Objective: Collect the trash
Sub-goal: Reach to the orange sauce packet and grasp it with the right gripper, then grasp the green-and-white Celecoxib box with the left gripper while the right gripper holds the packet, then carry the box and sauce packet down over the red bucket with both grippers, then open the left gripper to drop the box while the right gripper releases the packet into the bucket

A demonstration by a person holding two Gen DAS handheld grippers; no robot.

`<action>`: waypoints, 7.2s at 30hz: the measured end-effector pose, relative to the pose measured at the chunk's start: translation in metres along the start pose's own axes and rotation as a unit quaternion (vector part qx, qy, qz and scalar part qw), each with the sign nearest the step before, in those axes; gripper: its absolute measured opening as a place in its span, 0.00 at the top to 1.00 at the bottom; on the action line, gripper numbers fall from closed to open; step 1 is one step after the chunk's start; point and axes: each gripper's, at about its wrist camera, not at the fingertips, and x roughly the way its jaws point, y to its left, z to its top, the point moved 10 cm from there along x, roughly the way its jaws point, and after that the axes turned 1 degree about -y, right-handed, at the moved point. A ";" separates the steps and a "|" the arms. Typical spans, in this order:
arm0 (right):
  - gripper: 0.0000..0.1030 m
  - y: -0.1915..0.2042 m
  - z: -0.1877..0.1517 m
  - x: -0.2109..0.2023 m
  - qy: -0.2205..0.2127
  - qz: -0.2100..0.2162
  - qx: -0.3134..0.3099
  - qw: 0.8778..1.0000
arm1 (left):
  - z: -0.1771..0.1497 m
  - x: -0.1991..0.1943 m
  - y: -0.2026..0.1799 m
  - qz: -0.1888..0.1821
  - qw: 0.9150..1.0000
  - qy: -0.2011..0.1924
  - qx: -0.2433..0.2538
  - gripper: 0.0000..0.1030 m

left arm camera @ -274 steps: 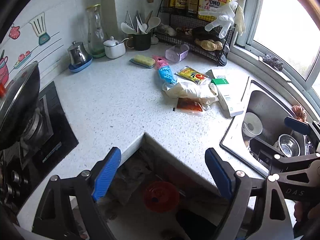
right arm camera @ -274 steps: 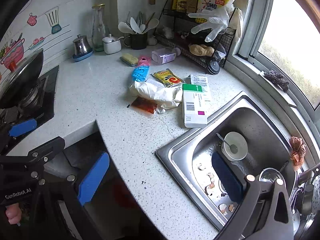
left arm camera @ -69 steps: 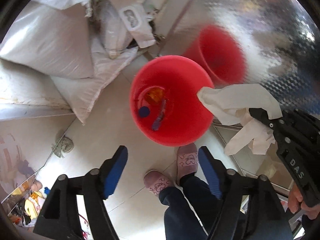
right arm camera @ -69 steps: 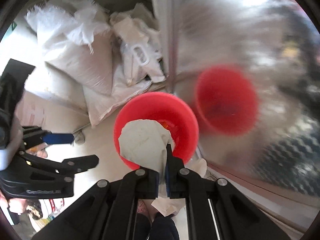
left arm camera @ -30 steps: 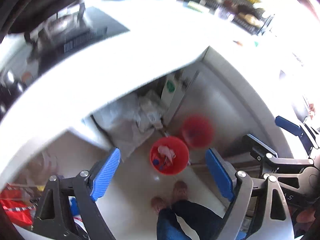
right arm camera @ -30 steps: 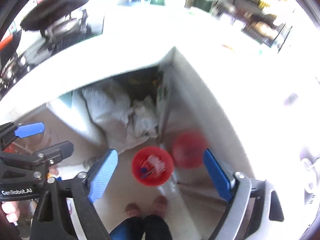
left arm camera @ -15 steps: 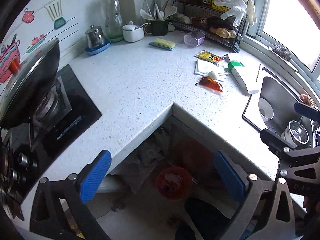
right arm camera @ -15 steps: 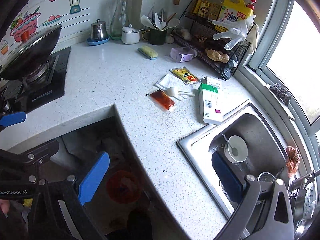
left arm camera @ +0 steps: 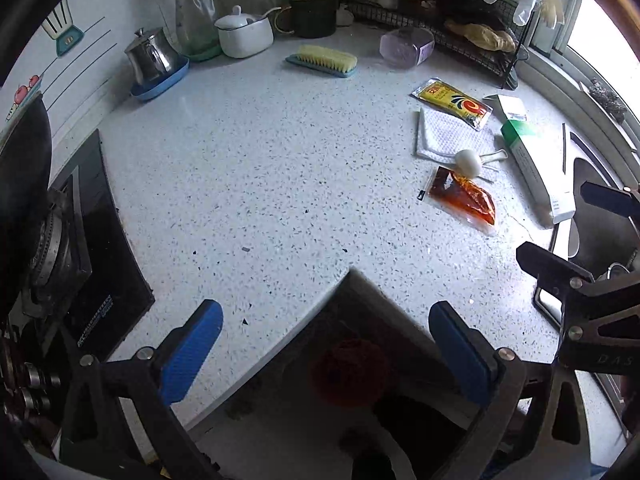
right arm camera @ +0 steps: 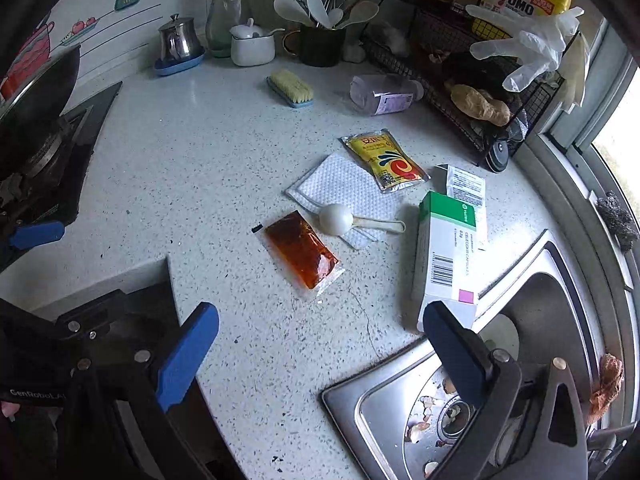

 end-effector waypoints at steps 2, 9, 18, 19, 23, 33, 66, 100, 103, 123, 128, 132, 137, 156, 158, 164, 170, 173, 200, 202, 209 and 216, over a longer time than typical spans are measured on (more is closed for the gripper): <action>0.01 0.003 0.004 0.017 0.009 0.014 -0.015 1.000 | 0.000 0.013 0.002 -0.005 1.000 0.022 -0.007 0.01; 0.06 0.017 0.014 0.057 0.037 0.037 -0.063 0.997 | 0.001 0.041 0.015 0.009 0.998 0.058 -0.031 0.01; 0.44 0.038 0.015 0.063 0.054 0.099 -0.074 0.991 | 0.004 0.043 0.023 0.017 0.997 0.065 -0.028 0.01; 0.56 0.041 0.014 0.061 0.050 0.102 -0.077 0.991 | 0.005 0.041 0.023 0.014 0.998 0.064 -0.027 0.01; 0.81 0.044 0.010 0.054 0.047 0.110 -0.071 0.990 | 0.011 0.035 0.019 0.001 0.998 0.058 -0.030 0.01; 0.90 0.000 0.016 -0.003 -0.013 0.081 0.000 0.997 | 0.048 -0.006 -0.028 -0.050 0.998 0.027 -0.005 0.01; 0.90 -0.233 -0.055 0.010 0.024 -0.027 0.205 0.978 | 0.117 0.089 -0.266 -0.121 0.986 0.100 0.054 0.01; 0.90 -0.073 -0.008 -0.053 -0.033 0.028 0.110 0.993 | 0.060 -0.023 -0.116 -0.138 0.989 -0.025 0.039 0.41; 0.90 -0.044 -0.006 -0.062 -0.044 0.034 0.092 0.994 | 0.040 -0.036 -0.089 -0.137 0.990 -0.031 0.023 0.41; 0.90 0.130 -0.083 -0.086 0.000 0.089 -0.001 0.996 | -0.146 -0.068 0.041 -0.110 0.992 -0.006 -0.059 0.41; 0.90 0.157 -0.119 -0.060 0.036 0.093 -0.019 0.995 | -0.197 -0.038 0.051 -0.109 0.990 0.035 -0.080 0.41; 0.90 0.172 -0.145 -0.028 0.058 0.097 -0.024 0.993 | -0.228 -0.007 0.055 -0.110 0.988 0.065 -0.087 0.41; 0.90 0.184 -0.175 0.026 0.077 0.097 -0.019 0.992 | -0.268 0.056 0.050 -0.125 0.983 0.101 -0.088 0.41; 0.90 0.156 -0.261 0.227 0.136 0.072 0.048 0.987 | -0.329 0.274 -0.018 -0.184 0.971 0.151 -0.038 0.40; 0.90 0.151 -0.267 0.234 0.141 0.071 0.055 0.986 | -0.332 0.283 -0.027 -0.190 0.969 0.156 -0.028 0.40; 0.90 0.141 -0.280 0.237 0.147 0.063 0.062 0.985 | -0.335 0.299 -0.035 -0.181 0.971 0.154 -0.021 0.32; 0.90 0.136 -0.283 0.225 0.145 0.067 0.062 0.985 | -0.328 0.282 -0.034 -0.179 0.972 0.152 -0.017 0.18; 0.90 0.139 -0.280 0.224 0.142 0.072 0.055 0.986 | -0.326 0.275 -0.026 -0.169 0.974 0.148 -0.017 0.17; 0.73 0.205 -0.272 0.253 0.173 0.126 -0.031 0.976 | -0.354 0.281 0.058 -0.099 0.979 0.143 -0.108 0.17; 0.49 0.205 -0.270 0.250 0.167 0.118 -0.036 0.978 | -0.353 0.278 0.062 -0.092 0.979 0.141 -0.112 0.17; 0.41 0.202 -0.263 0.223 0.160 0.104 -0.040 0.981 | -0.339 0.240 0.067 -0.076 0.984 0.124 -0.099 0.17; 0.41 0.197 -0.240 0.162 0.144 0.098 -0.030 0.984 | -0.316 0.172 0.070 -0.064 0.989 0.102 -0.091 0.17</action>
